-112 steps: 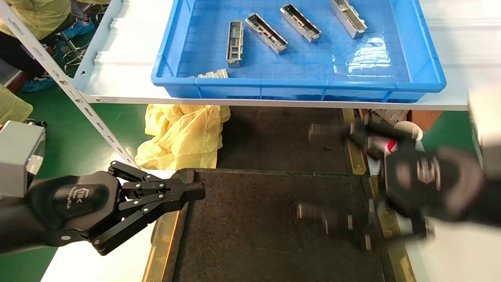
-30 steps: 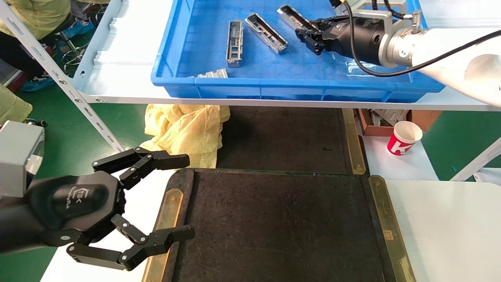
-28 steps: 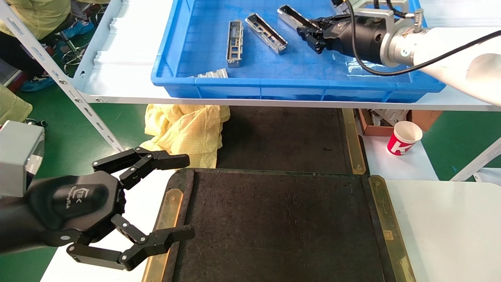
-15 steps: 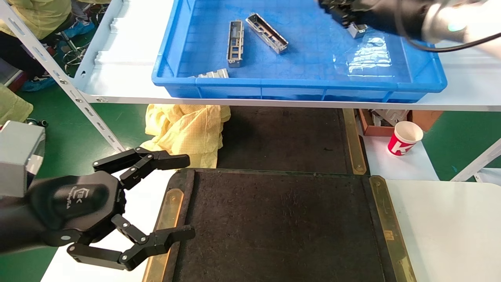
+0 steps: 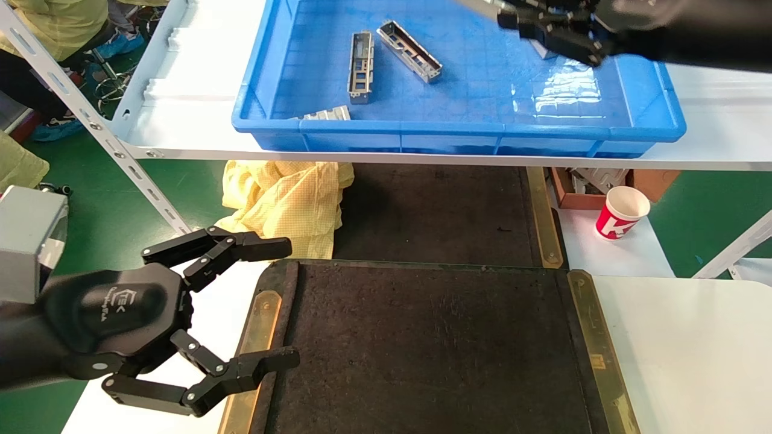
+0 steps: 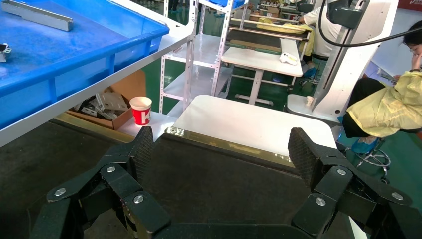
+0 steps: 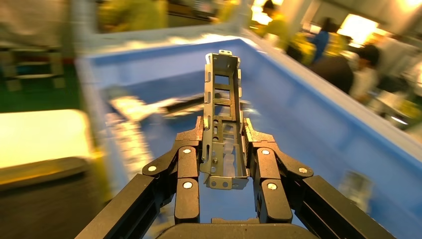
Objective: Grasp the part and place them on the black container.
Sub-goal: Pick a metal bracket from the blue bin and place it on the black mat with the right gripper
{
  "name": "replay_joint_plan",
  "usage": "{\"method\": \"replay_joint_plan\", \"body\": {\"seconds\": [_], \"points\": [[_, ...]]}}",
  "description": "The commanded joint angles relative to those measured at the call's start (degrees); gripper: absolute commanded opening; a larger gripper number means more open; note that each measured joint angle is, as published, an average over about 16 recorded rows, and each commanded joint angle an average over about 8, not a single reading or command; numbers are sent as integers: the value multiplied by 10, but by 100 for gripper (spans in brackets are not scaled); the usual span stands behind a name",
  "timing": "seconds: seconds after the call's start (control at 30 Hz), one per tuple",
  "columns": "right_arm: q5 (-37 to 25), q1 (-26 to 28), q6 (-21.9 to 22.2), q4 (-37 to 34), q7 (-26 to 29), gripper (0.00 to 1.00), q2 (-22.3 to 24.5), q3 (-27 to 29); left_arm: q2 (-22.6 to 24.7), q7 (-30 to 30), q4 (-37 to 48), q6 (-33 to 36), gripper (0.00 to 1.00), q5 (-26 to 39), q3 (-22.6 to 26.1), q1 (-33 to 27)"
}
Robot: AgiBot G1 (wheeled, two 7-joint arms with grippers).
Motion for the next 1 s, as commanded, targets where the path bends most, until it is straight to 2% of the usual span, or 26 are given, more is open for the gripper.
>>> {"method": "replay_joint_plan", "body": {"seconds": [0.03, 0.13, 0.27, 0.53, 0.67, 0.83, 1.0], "points": [[-4, 5, -50, 2, -3, 0, 12, -3, 0, 0, 0, 0, 100, 0, 0, 0], [-3, -1, -80, 22, -2, 0, 24, -10, 0, 0, 0, 0, 100, 0, 0, 0], [16, -30, -88, 77, 10, 0, 43, -25, 0, 0, 0, 0, 100, 0, 0, 0], [123, -126, -86, 261, 71, 0, 107, -83, 0, 0, 0, 0, 100, 0, 0, 0], [169, -157, -83, 329, 93, 0, 129, -123, 0, 0, 0, 0, 100, 0, 0, 0], [196, -176, -79, 358, 89, 0, 130, -174, 0, 0, 0, 0, 100, 0, 0, 0], [203, -188, -75, 339, 61, 0, 109, -211, 0, 0, 0, 0, 100, 0, 0, 0]]}}
